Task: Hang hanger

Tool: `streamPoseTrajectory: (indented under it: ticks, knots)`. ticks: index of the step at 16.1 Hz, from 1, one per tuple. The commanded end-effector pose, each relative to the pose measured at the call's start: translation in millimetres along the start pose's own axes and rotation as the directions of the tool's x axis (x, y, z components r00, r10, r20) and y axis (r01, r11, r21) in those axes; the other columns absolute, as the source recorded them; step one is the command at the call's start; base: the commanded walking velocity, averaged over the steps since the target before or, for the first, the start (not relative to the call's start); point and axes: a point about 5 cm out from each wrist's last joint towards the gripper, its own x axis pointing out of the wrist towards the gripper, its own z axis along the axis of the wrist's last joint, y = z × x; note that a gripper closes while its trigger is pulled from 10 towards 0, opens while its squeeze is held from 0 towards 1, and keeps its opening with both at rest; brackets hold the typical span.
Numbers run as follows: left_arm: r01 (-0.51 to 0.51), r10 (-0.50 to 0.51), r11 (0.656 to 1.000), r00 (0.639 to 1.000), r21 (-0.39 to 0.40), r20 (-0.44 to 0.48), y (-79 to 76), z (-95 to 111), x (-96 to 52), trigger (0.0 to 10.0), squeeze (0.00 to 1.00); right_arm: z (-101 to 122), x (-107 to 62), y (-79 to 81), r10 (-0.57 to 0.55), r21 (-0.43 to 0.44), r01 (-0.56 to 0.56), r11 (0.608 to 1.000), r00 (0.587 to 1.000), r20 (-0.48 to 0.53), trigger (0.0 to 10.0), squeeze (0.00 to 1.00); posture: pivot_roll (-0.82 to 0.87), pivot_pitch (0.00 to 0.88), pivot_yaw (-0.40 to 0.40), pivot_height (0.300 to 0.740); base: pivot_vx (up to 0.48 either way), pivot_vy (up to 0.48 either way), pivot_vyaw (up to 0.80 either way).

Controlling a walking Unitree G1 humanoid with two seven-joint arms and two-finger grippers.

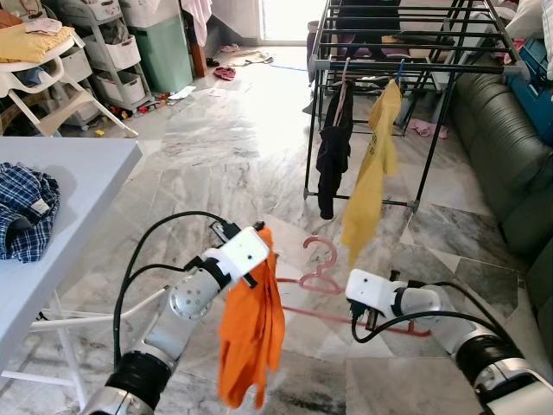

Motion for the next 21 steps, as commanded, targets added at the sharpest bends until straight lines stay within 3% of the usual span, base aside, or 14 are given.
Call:
streamPoseTrajectory:
  ticks: [1, 3, 6, 7, 8, 10, 12, 13, 15, 16, 18, 19, 20, 21]
  knots:
    - [0.019, -0.020, 1.000, 0.998, 0.013, 0.061, 0.1, 11, 0.7, 10.0, 0.00, 1, 2.7, 0.3, 0.004, 0.013, -0.004, 1.000, 1.000, -0.013, 10.0, 0.00, -0.05, 0.000, 0.061, 0.740, 0.000, 0.000, 0.00]
    - [0.034, -0.034, 0.999, 0.996, 0.005, 0.084, -2.6, 14, -0.3, 10.0, 0.00, -3, 3.4, 0.5, -0.017, 0.045, 0.019, 0.999, 0.999, -0.037, 10.0, 0.00, -0.05, 0.000, 0.060, 0.740, 0.000, 0.000, 0.00]
    - [0.051, -0.049, 0.999, 0.991, -0.009, 0.125, -9.8, 20, -5.9, 10.0, 0.00, -10, 4.4, -4.2, -0.146, 0.256, 0.158, 0.954, 0.987, -0.067, 10.0, 0.00, -0.05, 0.000, 0.059, 0.740, 0.000, 0.000, 0.00]
    - [0.039, -0.039, 0.999, 0.995, 0.008, 0.091, -10.1, 12, -9.0, 10.0, 0.00, -11, 2.8, -12.2, -0.233, 0.399, 0.246, 0.883, 0.969, -0.083, 10.0, 0.00, -0.05, 0.000, 0.059, 0.740, 0.000, 0.000, 0.00]
    - [0.037, -0.038, 0.999, 0.996, 0.011, 0.079, -10.2, 9, -10.7, 10.0, 0.00, -13, 1.9, -15.1, -0.263, 0.431, 0.279, 0.858, 0.960, -0.097, 10.0, 0.00, -0.05, 0.000, 0.059, 0.740, 0.000, 0.000, 0.00]
    - [0.004, -0.004, 1.000, 0.999, 0.018, -0.045, -8.4, -17, -22.8, 10.0, 0.00, -12, -4.2, -30.6, -0.377, 0.614, 0.359, 0.703, 0.920, -0.107, 10.0, 0.00, -0.05, 0.000, 0.059, 0.740, 0.000, 0.000, 0.00]
    - [0.008, -0.007, 1.000, 0.998, 0.004, -0.069, -11.9, -23, -26.9, 10.0, 0.00, -12, -8.1, -38.9, -0.428, 0.684, 0.386, 0.619, 0.896, -0.119, 10.0, 0.00, -0.05, 0.000, 0.060, 0.740, 0.000, 0.000, 0.00]
    - [0.022, -0.023, 1.000, 0.996, -0.007, -0.086, -19.9, -27, -28.6, 10.0, 0.00, -11, -13.8, -51.0, -0.496, 0.779, 0.408, 0.476, 0.856, -0.145, 10.0, 0.00, -0.06, 0.000, 0.060, 0.740, 0.000, 0.000, 0.00]
    - [0.048, -0.051, 0.998, 0.992, -0.033, -0.112, -32.5, -33, -28.7, 10.0, 0.00, -10, -20.0, -63.2, -0.553, 0.865, 0.398, 0.306, 0.814, -0.179, 10.0, 0.00, -0.06, 0.000, 0.060, 0.740, 0.000, 0.000, 0.00]
    - [0.070, -0.082, 0.994, 0.986, -0.086, -0.147, -46.2, -40, -28.8, 10.0, 0.00, -6, -23.5, -72.6, -0.589, 0.911, 0.364, 0.196, 0.786, -0.188, 10.0, 0.00, -0.06, 0.000, 0.059, 0.740, 0.000, 0.000, 0.00]
    - [0.104, -0.123, 0.988, 0.976, -0.110, -0.181, -63.5, -47, -28.6, 10.0, 0.00, 8, -22.2, -80.4, -0.605, 0.953, 0.270, 0.134, 0.784, -0.138, 10.0, 0.00, -0.07, 0.000, 0.056, 0.740, 0.000, 0.000, 0.00]
    - [0.136, -0.145, 0.989, 0.957, -0.050, -0.250, -81.1, -56, -25.8, 10.0, 0.00, 38, -13.7, -84.2, -0.583, 0.972, 0.163, 0.167, 0.812, -0.036, 10.0, 0.00, -0.08, 0.000, 0.048, 0.740, 0.000, 0.000, 0.00]
    - [0.137, -0.143, 0.990, 0.956, -0.045, -0.256, -81.8, -57, -25.5, 10.0, 0.00, 39, -12.5, -83.3, -0.577, 0.973, 0.159, 0.170, 0.816, -0.032, 10.0, 0.00, -0.08, 0.000, 0.048, 0.740, 0.000, 0.000, 0.00]
    - [0.149, -0.136, 0.988, 0.951, 0.028, -0.277, -83.8, -61, -25.0, 10.0, 0.00, 48, -7.4, -79.9, -0.566, 0.985, 0.115, 0.132, 0.824, -0.020, 10.0, 0.00, -0.08, 0.000, 0.045, 0.740, 0.000, 0.000, 0.00]
